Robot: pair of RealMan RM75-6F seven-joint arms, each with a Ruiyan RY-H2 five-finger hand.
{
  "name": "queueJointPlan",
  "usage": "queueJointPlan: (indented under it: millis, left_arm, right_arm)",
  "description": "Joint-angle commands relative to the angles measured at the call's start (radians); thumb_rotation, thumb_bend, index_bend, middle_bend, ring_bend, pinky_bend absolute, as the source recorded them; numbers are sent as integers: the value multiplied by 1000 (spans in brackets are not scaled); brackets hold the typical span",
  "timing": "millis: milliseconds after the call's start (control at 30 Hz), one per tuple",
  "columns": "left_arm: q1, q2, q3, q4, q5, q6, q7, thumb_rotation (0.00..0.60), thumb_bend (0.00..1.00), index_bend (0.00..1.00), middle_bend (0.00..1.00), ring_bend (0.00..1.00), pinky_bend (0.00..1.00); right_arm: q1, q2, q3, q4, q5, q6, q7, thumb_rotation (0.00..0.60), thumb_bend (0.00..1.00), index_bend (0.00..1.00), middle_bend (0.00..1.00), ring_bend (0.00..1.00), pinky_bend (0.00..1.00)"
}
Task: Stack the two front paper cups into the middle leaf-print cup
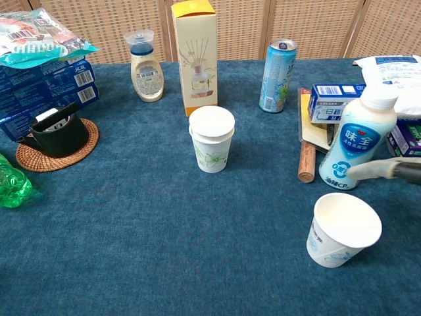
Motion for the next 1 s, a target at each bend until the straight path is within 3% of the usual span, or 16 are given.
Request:
queueJointPlan:
  millis: [33, 267, 533, 767, 1000]
  left_arm:
    - [2, 3, -3, 2, 2, -1, -3, 600, 397, 0, 0, 0, 0]
    - [10, 10, -16, 5, -5, -2, -20, 600, 398, 0, 0, 0, 0]
    - [17, 19, -25, 6, -2, -2, -33, 600, 398, 0, 0, 0, 0]
    - [23, 23, -35, 7, -8, -4, -40, 600, 397, 0, 0, 0, 0]
    - [28, 22, -42, 6, -14, -8, -41, 600, 398, 0, 0, 0, 0]
  right_arm:
    - [38, -50, 36, -10, 51, -52, -49, 600, 108, 0, 0, 0, 0]
    - [76, -125, 67, 4, 133, -105, -104, 600, 112, 0, 0, 0, 0]
    - [93, -174, 65, 32, 175, -120, -125, 600, 119, 0, 0, 0, 10]
    - [86, -213, 41, 112, 136, -75, -54, 600, 178, 13, 0, 0, 182]
    - [75, -238, 9, 203, 60, 0, 52, 600, 300, 121, 64, 0, 429]
